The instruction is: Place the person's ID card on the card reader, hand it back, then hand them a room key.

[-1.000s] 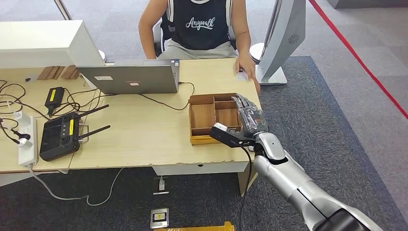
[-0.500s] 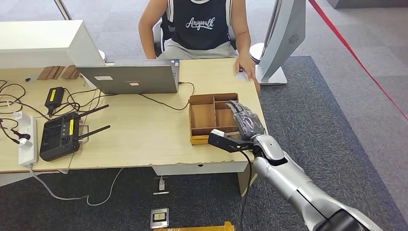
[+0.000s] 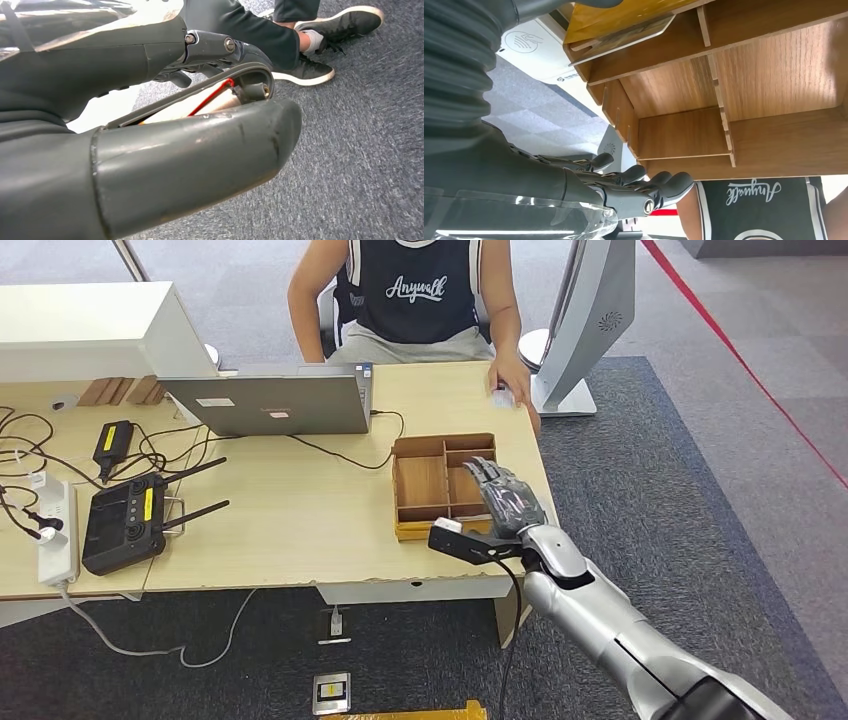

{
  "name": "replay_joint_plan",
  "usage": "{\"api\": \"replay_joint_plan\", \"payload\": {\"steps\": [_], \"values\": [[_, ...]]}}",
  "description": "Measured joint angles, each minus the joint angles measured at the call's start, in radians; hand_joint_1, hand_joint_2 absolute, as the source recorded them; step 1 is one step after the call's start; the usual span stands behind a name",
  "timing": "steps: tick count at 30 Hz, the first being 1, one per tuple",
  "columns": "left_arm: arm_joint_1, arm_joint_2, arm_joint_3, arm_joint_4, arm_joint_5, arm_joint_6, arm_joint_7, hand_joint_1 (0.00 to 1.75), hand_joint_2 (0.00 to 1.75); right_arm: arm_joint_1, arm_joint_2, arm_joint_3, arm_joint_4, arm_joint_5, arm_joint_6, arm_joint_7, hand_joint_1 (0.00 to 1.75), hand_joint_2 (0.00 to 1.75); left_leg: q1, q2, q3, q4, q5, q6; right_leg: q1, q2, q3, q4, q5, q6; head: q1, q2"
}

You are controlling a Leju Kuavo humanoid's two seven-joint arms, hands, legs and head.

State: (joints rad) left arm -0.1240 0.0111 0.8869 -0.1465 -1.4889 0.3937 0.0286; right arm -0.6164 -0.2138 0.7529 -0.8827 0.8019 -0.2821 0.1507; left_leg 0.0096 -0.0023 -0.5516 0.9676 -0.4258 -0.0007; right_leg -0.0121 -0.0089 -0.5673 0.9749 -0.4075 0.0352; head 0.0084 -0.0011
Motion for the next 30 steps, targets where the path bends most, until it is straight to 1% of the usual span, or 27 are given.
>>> {"api": "replay_joint_plan", "payload": {"steps": [9, 16, 30], "values": [[0.000, 0.000, 0.000, 0.000, -0.002, 0.000, -0.002, 0.00, 0.00, 0.009, -0.008, 0.008, -0.012, -0.001, 0.030, 0.005, 0.00, 1.75, 0.000, 0.000, 0.000, 0.000, 0.000, 0.000, 0.000, 0.000, 0.000, 0.000, 0.000, 0.000, 0.000, 0.000], [0.000, 0.000, 0.000, 0.000, -0.003, 0.001, -0.003, 0.00, 0.00, 0.016, -0.016, 0.008, -0.019, -0.002, 0.030, 0.022, 0.00, 1.75, 0.000, 0.000, 0.000, 0.000, 0.000, 0.000, 0.000, 0.000, 0.000, 0.000, 0.000, 0.000, 0.000, 0.000], [0.000, 0.000, 0.000, 0.000, -0.003, 0.001, -0.003, 0.00, 0.00, 0.018, -0.023, 0.009, -0.019, -0.002, 0.030, 0.023, 0.00, 1.75, 0.000, 0.000, 0.000, 0.000, 0.000, 0.000, 0.000, 0.000, 0.000, 0.000, 0.000, 0.000, 0.000, 0.000]]}}
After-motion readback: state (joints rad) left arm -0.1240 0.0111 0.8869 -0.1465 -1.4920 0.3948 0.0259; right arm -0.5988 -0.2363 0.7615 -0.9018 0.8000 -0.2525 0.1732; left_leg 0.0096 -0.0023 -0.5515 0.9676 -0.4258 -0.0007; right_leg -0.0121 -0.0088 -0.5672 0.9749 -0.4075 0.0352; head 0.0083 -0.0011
